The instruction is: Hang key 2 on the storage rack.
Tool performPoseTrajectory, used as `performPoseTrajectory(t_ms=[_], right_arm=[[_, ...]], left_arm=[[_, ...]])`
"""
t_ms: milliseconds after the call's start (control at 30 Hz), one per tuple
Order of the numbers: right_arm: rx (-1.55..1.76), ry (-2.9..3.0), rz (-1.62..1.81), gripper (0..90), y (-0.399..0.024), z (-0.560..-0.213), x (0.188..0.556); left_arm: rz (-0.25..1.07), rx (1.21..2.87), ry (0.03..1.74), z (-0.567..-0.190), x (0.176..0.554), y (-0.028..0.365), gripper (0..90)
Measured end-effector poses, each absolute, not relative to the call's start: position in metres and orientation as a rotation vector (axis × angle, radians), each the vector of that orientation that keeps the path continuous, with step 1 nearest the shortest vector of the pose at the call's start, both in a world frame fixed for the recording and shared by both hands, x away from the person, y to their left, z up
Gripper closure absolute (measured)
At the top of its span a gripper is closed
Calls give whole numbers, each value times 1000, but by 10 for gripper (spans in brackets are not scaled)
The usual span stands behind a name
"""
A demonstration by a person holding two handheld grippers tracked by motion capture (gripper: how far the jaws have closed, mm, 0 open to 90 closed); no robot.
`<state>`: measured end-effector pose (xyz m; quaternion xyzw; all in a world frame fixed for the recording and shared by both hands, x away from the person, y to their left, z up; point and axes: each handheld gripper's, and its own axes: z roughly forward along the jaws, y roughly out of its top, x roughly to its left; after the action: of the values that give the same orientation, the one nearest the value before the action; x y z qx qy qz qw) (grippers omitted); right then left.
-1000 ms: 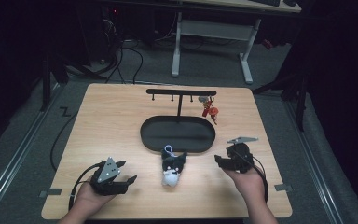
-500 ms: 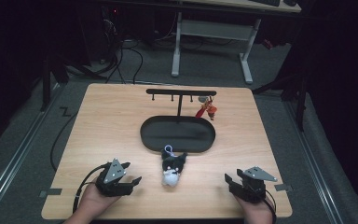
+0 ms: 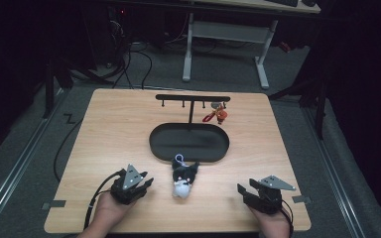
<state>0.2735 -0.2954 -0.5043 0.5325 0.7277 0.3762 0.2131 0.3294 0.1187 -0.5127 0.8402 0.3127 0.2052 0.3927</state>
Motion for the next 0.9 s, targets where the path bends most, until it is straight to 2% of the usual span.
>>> performPoseTrajectory(t_ms=[33, 100, 333, 733, 900], right_arm=[[1480, 2019, 1049, 452, -295, -504, 273], [1484, 2019, 1060, 453, -295, -504, 274], [1478, 2038, 1055, 454, -294, -505, 275], [1517, 2016, 1065, 459, -303, -507, 275], [1523, 2007, 1066, 461, -307, -507, 275]], left_arm=[[514, 2139, 804, -513, 332, 112, 820], [519, 2156, 806, -516, 336, 99, 897], [461, 2197, 789, -523, 346, 57, 899], [323, 2227, 558, -519, 313, -19, 899], [307, 2240, 480, -516, 304, -47, 899]])
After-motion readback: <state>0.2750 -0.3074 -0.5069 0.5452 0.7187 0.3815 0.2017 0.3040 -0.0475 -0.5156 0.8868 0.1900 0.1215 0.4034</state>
